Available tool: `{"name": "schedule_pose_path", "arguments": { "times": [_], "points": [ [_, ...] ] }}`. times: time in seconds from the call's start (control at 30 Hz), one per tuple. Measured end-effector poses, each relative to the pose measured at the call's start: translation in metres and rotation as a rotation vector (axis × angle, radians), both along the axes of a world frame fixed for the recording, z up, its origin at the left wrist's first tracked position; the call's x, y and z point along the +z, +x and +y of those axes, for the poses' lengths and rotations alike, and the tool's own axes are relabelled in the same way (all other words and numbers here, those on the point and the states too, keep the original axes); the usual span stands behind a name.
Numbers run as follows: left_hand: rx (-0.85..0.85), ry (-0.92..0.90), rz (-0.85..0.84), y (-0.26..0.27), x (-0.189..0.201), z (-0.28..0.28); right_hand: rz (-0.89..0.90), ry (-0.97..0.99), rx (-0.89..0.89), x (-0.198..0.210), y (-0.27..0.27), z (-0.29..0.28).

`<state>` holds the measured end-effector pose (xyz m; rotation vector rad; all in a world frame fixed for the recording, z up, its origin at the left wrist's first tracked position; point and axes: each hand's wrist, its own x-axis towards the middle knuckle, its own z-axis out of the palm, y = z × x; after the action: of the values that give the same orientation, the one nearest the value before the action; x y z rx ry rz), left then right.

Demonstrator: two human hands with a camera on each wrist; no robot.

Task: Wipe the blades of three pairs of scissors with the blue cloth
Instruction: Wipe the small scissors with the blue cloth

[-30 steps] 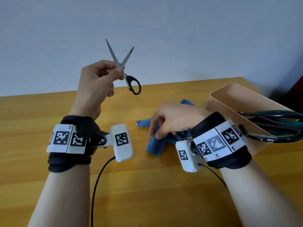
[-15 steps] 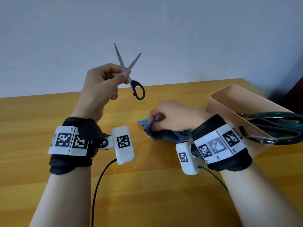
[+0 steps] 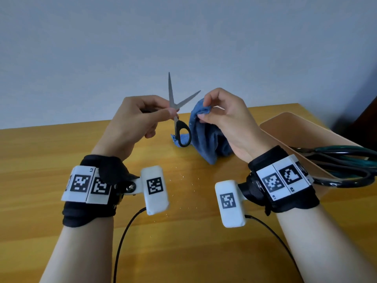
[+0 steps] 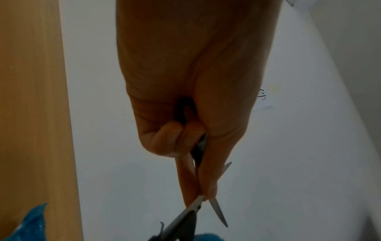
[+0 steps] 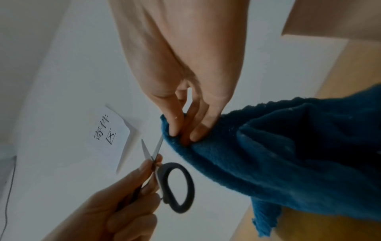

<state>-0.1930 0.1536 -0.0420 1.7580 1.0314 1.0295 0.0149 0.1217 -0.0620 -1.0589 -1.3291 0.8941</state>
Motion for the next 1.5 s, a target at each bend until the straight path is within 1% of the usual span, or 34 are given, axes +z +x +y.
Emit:
{"name": "schedule_pose_path", "arguments": {
  "times": [0.1,0.23,0.43,0.53,0.63,0.8,0.93,1.0,1.07,1.1,1.17,1.23,1.3,1.37,1.43,1.5],
  "points": [
    [-0.022,0.007,0.006,0.007,0.000,-0.002,0.156,-0.027,0.085,-0.001,-0.002,0.000],
    [-0.030,0.009,0.003,0.013,0.001,-0.004,0.304,-0.074,0.115,0.000,-0.004,-0.001],
    [-0.049,0.017,0.022,0.021,0.000,-0.005,0.291,-0.116,0.009,0.003,-0.008,-0.004],
    [-0.046,0.008,0.029,0.024,-0.001,-0.005,0.310,-0.158,-0.003,0.003,-0.008,-0.004],
    [-0.060,-0.006,0.015,0.025,0.000,-0.007,0.391,-0.177,0.009,0.004,-0.008,-0.004],
    [-0.068,0.006,-0.001,0.022,0.005,-0.010,0.546,-0.140,0.042,0.011,-0.010,-0.005],
    [-0.091,-0.002,0.015,0.011,0.010,-0.011,0.722,-0.075,-0.062,0.017,0.004,-0.001],
    [-0.075,0.000,0.021,0.006,0.011,-0.010,0.759,-0.032,-0.135,0.017,0.016,0.000],
    [-0.025,0.013,0.010,0.005,0.010,-0.008,0.763,-0.023,-0.155,0.016,0.022,0.000],
    [0.008,0.020,0.001,0.005,0.009,-0.007,0.756,-0.032,-0.134,0.015,0.023,-0.001],
    [0.078,0.026,-0.019,0.007,0.006,-0.005,0.713,-0.075,-0.051,0.014,0.019,-0.001],
    [0.111,0.025,-0.034,0.009,0.005,-0.003,0.634,-0.123,0.048,0.013,0.014,-0.001],
    [0.087,0.025,-0.031,0.014,0.005,-0.005,0.546,-0.145,0.126,0.012,0.008,-0.002],
    [0.041,0.024,-0.012,0.020,0.005,-0.008,0.479,-0.156,0.154,0.011,0.002,-0.004],
    [0.002,0.023,0.015,0.026,0.004,-0.011,0.469,-0.154,0.137,0.010,-0.003,-0.005],
    [-0.001,0.035,0.034,0.029,0.004,-0.012,0.497,-0.142,0.085,0.010,-0.003,-0.005]
  ]
}}
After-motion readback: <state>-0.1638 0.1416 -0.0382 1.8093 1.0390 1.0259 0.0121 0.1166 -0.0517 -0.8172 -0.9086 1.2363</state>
